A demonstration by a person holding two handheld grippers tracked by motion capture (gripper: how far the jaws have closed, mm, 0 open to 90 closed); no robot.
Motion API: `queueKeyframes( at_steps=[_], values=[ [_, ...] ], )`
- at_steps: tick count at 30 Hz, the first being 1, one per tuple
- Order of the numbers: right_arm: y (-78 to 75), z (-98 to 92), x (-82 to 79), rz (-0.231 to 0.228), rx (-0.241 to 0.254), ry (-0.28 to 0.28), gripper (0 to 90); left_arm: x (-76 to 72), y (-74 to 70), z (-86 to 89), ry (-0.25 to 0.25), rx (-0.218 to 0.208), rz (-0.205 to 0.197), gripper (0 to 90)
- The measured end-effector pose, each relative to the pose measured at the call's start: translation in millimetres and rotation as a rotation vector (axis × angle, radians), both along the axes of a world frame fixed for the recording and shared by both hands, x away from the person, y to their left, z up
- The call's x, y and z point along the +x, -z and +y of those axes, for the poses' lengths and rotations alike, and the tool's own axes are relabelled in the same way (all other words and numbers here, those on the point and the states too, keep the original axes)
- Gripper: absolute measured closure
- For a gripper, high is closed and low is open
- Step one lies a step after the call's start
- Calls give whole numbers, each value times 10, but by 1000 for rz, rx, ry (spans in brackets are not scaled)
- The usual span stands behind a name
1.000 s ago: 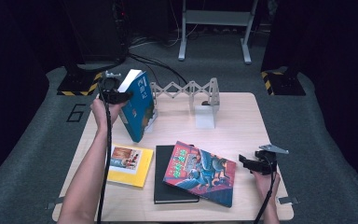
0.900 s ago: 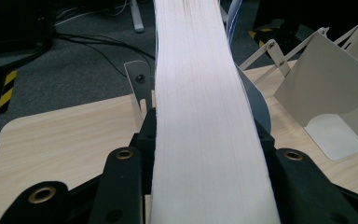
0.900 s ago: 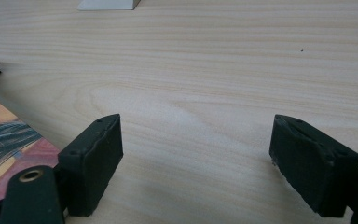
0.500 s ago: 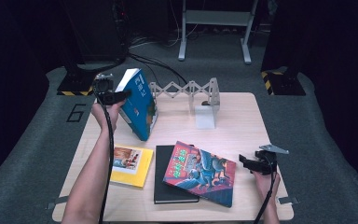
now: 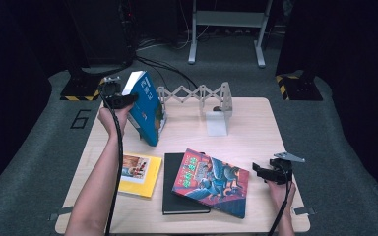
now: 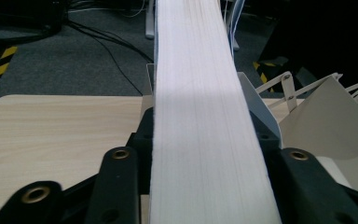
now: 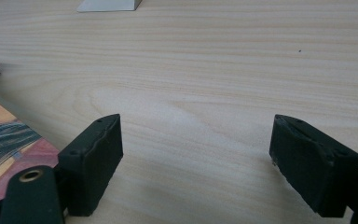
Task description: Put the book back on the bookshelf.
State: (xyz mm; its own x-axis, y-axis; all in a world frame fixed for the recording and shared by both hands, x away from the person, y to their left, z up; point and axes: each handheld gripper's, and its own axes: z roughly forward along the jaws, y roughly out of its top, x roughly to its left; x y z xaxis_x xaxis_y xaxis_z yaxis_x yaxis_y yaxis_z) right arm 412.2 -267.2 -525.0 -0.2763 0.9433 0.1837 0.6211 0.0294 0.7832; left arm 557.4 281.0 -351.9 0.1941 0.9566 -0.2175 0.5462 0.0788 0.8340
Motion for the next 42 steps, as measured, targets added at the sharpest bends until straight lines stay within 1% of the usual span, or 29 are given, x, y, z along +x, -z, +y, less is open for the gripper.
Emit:
queueKeyframes(
  at_steps=[1, 2, 3, 5, 7, 11, 13, 15, 17, 18, 20, 21, 24, 26, 32, 37, 39, 40, 42],
  values=[
    [-2, 1, -3, 2, 3, 0, 167, -9, -5, 0, 3, 1, 2, 535],
    [-3, 1, -5, 2, 1, 3, 167, -14, -5, 4, 5, 14, -10, 513],
    [-1, -1, 0, 0, 0, -2, 167, -22, -9, 10, 11, 15, -9, 476],
    [-2, 0, -1, 1, -2, -3, 167, -48, -14, 18, 22, 16, -11, 457],
    [-1, 1, 1, 1, -2, -5, 166, -81, -24, 35, 23, 21, -19, 412],
    [-1, 0, 0, 1, -2, -5, 166, -172, -52, 81, 37, 2, -30, 365],
    [2, 1, 5, -6, -5, -6, 166, -215, -70, 101, 43, 6, -45, 356],
    [0, 2, 4, 1, -7, -8, 166, -247, -84, 118, 51, 5, -44, 350],
    [2, 2, 4, -4, -5, -6, 166, -280, -91, 138, 53, 5, -48, 344],
    [2, 1, 4, -4, -5, -6, 166, -295, -92, 152, 64, 8, -49, 343],
    [1, 3, 4, -3, -6, -6, 166, -318, -90, 167, 72, 6, -47, 334],
    [0, 3, 5, 1, -7, -7, 166, -338, -91, 173, 73, -2, -47, 328],
    [0, 4, 4, 1, -7, -7, 166, -398, -104, 192, 90, -11, -57, 320],
    [0, 4, 5, 2, -6, -7, 166, -448, -109, 203, 101, -9, -71, 321],
    [1, 5, 6, 1, -7, -7, 165, -595, -103, 237, 125, -15, -72, 296],
    [1, 6, 8, 2, -10, -9, 164, -746, -99, 260, 150, -3, -80, 265],
    [1, 7, 10, 3, -11, -10, 164, -809, -86, 263, 159, -3, -73, 251],
    [0, 9, 7, 9, -11, -9, 163, -836, -75, 275, 176, 2, -76, 237],
    [0, 10, 7, 9, -11, -8, 162, -893, -48, 285, 182, 11, -63, 213]
  ],
)
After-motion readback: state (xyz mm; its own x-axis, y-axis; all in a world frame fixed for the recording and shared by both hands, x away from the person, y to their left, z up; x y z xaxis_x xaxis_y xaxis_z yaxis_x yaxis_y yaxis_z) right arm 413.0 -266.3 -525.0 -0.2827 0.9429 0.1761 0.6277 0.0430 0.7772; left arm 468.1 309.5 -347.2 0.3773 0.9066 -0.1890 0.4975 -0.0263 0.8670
